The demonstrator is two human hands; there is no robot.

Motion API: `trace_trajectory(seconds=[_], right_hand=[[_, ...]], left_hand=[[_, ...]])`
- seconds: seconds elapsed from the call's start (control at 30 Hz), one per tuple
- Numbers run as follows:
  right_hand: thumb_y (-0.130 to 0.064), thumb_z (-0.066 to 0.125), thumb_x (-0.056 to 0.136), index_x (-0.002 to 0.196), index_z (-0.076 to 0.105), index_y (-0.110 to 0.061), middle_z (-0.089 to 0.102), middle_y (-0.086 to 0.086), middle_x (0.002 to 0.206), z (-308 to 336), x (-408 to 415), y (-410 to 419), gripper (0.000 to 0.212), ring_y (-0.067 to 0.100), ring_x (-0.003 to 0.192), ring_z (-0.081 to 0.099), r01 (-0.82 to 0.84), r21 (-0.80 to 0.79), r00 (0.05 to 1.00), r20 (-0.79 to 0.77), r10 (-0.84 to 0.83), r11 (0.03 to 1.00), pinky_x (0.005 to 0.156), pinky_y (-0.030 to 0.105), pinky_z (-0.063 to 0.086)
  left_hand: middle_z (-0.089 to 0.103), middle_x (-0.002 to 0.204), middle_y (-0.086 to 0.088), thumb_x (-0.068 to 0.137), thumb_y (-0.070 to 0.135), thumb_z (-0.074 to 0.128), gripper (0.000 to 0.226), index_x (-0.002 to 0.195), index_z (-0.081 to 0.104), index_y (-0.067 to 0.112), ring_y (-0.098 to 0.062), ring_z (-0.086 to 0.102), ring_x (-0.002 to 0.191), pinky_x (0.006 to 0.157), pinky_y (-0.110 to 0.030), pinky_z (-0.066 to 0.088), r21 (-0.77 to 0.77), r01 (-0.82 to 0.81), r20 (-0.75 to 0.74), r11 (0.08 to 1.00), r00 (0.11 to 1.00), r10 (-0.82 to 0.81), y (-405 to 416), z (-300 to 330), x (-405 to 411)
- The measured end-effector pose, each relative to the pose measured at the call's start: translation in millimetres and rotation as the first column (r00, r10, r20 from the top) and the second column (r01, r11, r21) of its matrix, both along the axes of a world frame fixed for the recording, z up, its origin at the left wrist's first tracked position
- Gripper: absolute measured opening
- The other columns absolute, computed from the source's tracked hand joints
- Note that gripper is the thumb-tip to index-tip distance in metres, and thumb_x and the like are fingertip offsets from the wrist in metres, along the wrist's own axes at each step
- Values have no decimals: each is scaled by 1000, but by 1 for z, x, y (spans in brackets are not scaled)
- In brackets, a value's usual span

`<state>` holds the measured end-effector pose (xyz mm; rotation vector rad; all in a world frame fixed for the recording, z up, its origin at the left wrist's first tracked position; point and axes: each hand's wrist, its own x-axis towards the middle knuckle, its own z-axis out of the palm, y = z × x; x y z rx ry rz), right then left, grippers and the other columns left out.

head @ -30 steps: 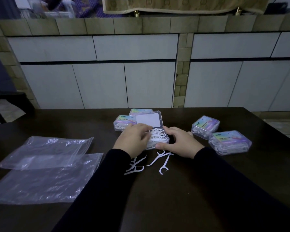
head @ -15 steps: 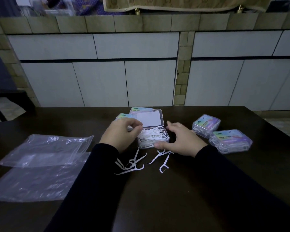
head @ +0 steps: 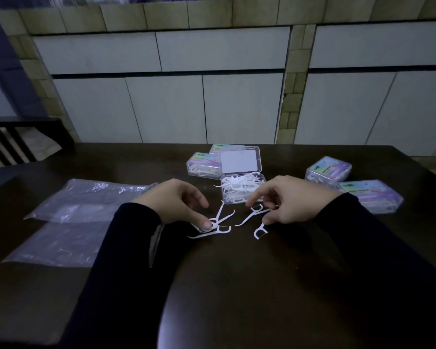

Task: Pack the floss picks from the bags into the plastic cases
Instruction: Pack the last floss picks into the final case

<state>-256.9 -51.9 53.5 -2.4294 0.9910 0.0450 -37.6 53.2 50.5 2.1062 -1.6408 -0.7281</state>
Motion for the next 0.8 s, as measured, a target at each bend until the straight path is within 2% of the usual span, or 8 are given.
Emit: trace_trajectory(seconds=[0.1,0.17,0.27,0.37,0.5,0.57,0.63,0.8], right_hand=[[-27,74,83,111,65,-40,53,-7,70,-6,2,-2,32,7,65,51,-2,1,1000,4,2,1000,68,25,47],[-29,73,84,106,67,-39,55,-8,71,-8,4,-1,25,8,66,52,-9,-7,1000,24,9,1000,68,25,47],[-30,72,85,93,70,-37,58,-8,72,-11,9,3,11,11,72,58,-35,-59,997,64,39,998,71,28,50],[-29,70,86,85,70,-35,63,-8,79,-13,13,7,5,10,79,61,-50,-84,996,66,56,995,79,31,54],[-29,71,86,81,68,-36,63,-13,87,-12,14,10,9,7,84,59,-69,-114,995,70,77,991,79,29,54],[-30,71,85,89,65,-40,57,-19,94,-12,16,14,13,4,92,55,-99,-161,990,82,113,982,82,24,50],[-29,70,86,108,62,-44,50,-22,106,-13,19,18,28,2,101,51,-140,-232,984,74,161,963,87,23,48],[-23,63,88,134,49,-44,42,-24,138,-19,25,24,53,1,120,48,-228,-336,963,60,262,914,96,23,45]], left_hand=[[63,68,13,68,14,85,28,75,71,37,1,55,62,66,-16,39,-48,-52,-12,998,999,51,10,-5,17],[69,82,12,76,4,75,35,84,71,37,0,60,79,74,-8,36,-26,-48,51,998,997,50,13,-9,20],[72,92,10,79,12,75,25,91,74,35,0,59,90,71,1,25,-30,-60,99,998,993,62,12,-11,16],[70,86,8,75,25,80,12,75,72,34,-3,59,80,57,-4,37,-59,-92,89,994,991,97,10,-13,16],[68,73,12,74,31,80,13,66,71,27,-2,61,77,66,-15,41,-45,-108,97,993,989,112,8,-14,14],[68,70,12,74,32,80,14,67,72,24,-2,61,73,63,-15,41,-41,-99,76,994,992,102,7,-14,9],[68,70,12,72,39,81,17,71,73,24,-1,59,70,60,-15,40,-43,-86,69,995,994,89,7,-13,5],[62,72,10,51,47,89,38,80,73,28,-4,55,66,65,-22,44,23,-15,-10,1000,1000,15,11,-9,0]])
